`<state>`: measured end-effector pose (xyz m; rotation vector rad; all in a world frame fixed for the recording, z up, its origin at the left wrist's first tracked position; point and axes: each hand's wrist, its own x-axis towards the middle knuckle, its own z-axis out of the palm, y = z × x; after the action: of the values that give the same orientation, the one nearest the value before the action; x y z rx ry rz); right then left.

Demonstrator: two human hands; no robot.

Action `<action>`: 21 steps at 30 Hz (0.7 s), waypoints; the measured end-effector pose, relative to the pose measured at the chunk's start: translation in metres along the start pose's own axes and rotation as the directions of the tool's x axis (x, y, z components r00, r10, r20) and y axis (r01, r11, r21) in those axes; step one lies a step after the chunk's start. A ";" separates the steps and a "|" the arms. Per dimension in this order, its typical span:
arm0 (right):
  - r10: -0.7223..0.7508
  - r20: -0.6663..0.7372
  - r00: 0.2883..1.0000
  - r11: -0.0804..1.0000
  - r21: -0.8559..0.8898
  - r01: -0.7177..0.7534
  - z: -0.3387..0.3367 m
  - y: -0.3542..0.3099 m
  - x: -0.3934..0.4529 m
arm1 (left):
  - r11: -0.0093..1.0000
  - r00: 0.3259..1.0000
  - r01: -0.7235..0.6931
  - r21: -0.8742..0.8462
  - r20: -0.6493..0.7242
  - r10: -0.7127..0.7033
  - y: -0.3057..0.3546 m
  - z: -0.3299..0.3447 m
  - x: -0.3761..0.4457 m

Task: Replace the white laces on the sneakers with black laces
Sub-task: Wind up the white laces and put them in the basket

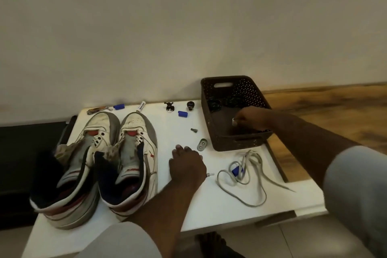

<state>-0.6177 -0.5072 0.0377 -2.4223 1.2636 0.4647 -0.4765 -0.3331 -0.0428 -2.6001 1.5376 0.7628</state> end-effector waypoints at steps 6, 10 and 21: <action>0.067 0.100 0.993 0.994 -0.089 -0.058 0.013 -0.007 0.014 | 0.976 0.994 -0.086 0.199 -0.043 0.097 0.001 -0.001 0.017; 0.020 0.164 0.986 0.993 -0.122 0.000 0.008 0.004 0.013 | 0.971 0.994 -0.077 0.227 -0.062 0.093 0.007 0.002 0.019; -0.051 -0.006 0.999 0.998 0.028 0.051 0.010 0.024 0.012 | 0.974 0.989 -0.092 0.209 -0.098 0.115 0.007 0.006 0.022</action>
<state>-0.6319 -0.5242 0.0197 -2.4278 1.1994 0.4230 -0.4757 -0.3532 -0.0558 -2.4662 1.6933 0.4460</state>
